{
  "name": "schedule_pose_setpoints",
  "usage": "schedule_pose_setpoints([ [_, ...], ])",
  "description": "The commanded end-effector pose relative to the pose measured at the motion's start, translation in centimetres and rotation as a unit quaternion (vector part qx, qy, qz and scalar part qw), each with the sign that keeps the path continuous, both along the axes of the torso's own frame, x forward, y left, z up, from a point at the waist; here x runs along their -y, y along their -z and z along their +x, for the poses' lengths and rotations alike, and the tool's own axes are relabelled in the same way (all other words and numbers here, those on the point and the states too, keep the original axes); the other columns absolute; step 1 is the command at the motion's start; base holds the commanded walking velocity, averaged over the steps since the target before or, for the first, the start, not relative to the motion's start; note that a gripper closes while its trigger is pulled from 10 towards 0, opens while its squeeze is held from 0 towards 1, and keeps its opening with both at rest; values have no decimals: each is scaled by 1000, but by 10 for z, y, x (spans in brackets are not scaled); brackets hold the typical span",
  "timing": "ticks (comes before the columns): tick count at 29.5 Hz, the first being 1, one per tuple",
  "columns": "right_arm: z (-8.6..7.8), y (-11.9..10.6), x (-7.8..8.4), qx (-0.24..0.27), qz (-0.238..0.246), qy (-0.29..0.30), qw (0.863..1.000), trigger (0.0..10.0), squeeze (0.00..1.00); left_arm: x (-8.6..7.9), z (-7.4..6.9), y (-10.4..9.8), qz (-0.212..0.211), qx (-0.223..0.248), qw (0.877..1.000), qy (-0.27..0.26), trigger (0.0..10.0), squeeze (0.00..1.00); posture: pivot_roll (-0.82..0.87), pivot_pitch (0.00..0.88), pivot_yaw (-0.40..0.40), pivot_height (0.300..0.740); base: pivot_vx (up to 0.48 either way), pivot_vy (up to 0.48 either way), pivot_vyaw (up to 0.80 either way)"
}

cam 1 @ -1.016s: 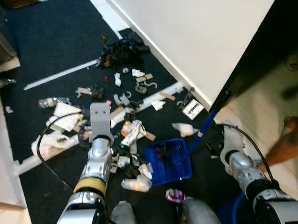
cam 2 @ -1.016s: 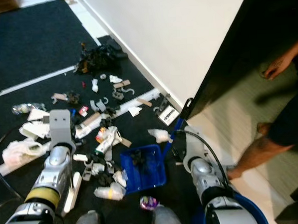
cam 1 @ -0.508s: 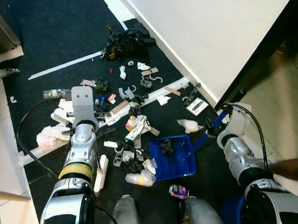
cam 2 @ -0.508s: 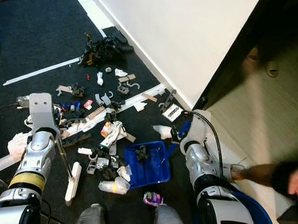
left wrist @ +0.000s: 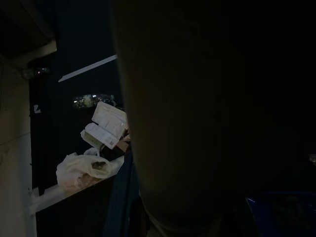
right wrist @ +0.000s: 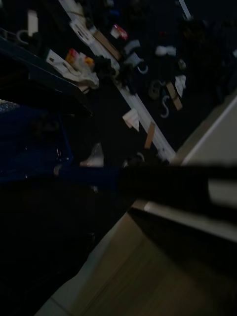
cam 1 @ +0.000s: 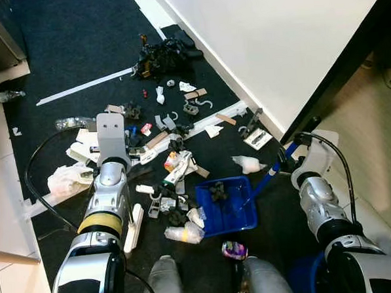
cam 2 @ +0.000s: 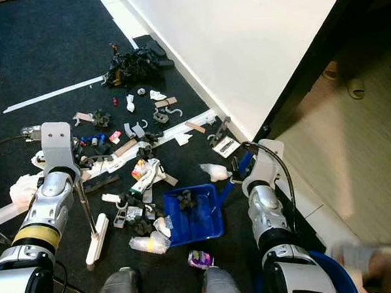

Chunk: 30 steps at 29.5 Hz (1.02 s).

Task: Sweep floor

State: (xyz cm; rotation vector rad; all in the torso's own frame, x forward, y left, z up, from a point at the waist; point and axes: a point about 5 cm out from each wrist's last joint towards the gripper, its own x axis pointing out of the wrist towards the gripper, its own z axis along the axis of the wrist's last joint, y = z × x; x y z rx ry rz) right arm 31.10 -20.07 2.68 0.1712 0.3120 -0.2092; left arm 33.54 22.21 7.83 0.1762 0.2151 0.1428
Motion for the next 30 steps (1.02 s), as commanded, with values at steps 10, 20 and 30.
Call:
schedule_pose_setpoints([
  [10,12,-15,16,26,41,76,996,10000,0,-4,7,-21,28,41,999,16,10000,0,133,117,-62,740,0,0,0],
  [20,22,-24,21,22,69,92,993,10000,0,-4,10,-28,31,51,998,22,10000,0,150,155,-66,740,0,0,0],
  [30,28,-31,24,24,72,81,994,10000,0,-2,21,-45,34,70,996,35,10000,0,174,219,-73,740,0,0,0],
])
